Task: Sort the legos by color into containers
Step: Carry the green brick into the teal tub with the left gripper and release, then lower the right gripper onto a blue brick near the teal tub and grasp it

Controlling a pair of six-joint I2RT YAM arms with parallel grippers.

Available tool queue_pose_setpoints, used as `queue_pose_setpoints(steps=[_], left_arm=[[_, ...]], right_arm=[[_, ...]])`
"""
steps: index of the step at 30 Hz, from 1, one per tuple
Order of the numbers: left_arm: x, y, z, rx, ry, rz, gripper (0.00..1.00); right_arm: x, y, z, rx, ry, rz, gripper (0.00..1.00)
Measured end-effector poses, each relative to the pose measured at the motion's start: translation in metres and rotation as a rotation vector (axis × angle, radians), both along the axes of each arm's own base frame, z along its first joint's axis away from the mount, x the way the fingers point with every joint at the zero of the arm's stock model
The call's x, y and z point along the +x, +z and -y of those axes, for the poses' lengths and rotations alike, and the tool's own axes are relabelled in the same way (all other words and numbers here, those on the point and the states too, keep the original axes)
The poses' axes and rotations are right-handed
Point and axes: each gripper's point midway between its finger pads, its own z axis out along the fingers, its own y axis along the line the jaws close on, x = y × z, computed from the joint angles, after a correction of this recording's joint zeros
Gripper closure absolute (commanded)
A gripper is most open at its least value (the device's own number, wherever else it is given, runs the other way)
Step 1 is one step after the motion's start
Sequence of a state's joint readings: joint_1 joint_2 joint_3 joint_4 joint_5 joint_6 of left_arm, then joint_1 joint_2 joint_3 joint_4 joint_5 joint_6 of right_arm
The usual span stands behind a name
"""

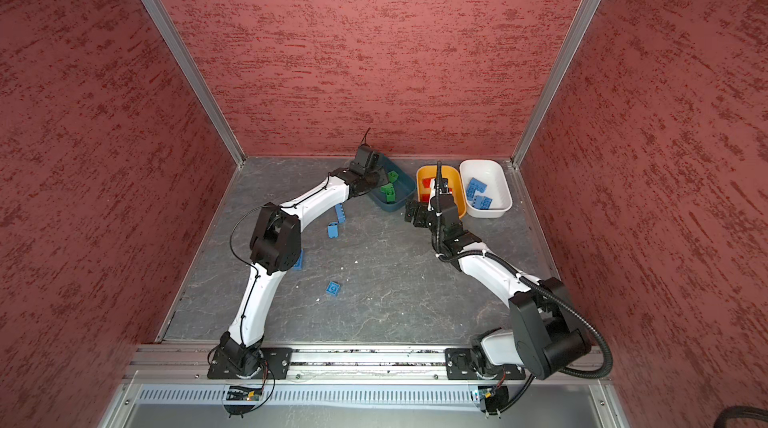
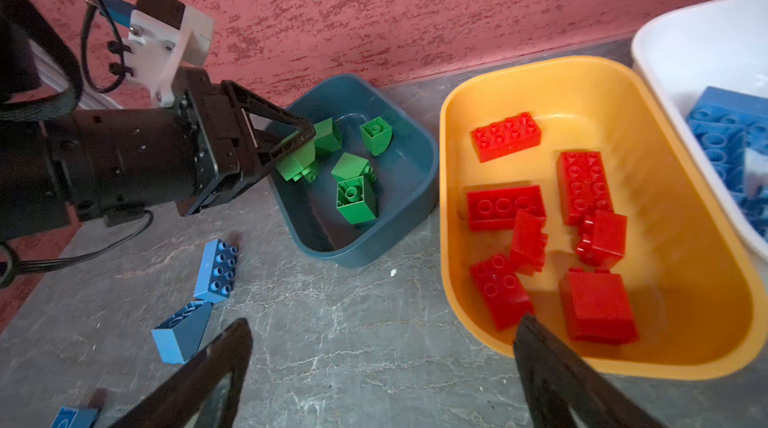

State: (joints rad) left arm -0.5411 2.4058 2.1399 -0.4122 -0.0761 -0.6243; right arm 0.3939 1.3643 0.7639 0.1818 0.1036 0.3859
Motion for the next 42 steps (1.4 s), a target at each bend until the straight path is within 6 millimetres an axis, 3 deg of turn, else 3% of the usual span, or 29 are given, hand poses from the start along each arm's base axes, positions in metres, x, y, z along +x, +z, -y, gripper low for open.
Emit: queue_pose_setpoints(steps=[7, 12, 15, 18, 23, 28, 33, 42], left_arm=[[0.036, -0.018, -0.015, -0.015, 0.052, -0.022, 0.29], [0.037, -0.015, -0.018, -0.034, 0.033, -0.039, 0.11], [0.026, -0.012, -0.011, -0.030, -0.001, -0.046, 0.05], [0.008, -0.001, -0.006, -0.016, -0.033, -0.045, 0.00], [-0.016, 0.034, -0.002, -0.018, -0.072, -0.002, 0.01], [-0.042, 0.051, -0.020, -0.006, -0.073, 0.018, 0.01], [-0.077, 0.040, -0.053, 0.044, -0.042, -0.009, 0.00], [-0.137, 0.035, -0.141, 0.135, 0.122, -0.033, 0.00]], right_arm=[[-0.002, 0.005, 0.003, 0.006, -0.015, 0.008, 0.01], [-0.007, -0.008, 0.003, -0.003, 0.000, -0.019, 0.01], [-0.008, -0.014, -0.005, -0.004, 0.044, -0.036, 0.01], [-0.010, -0.024, -0.014, -0.001, 0.092, -0.064, 0.01], [-0.013, -0.039, -0.025, 0.005, 0.146, -0.108, 0.01], [-0.013, -0.048, -0.048, 0.005, 0.214, -0.134, 0.01], [-0.014, -0.056, -0.080, -0.019, 0.302, -0.151, 0.01], [-0.015, -0.067, -0.144, -0.090, 0.448, -0.162, 0.01]])
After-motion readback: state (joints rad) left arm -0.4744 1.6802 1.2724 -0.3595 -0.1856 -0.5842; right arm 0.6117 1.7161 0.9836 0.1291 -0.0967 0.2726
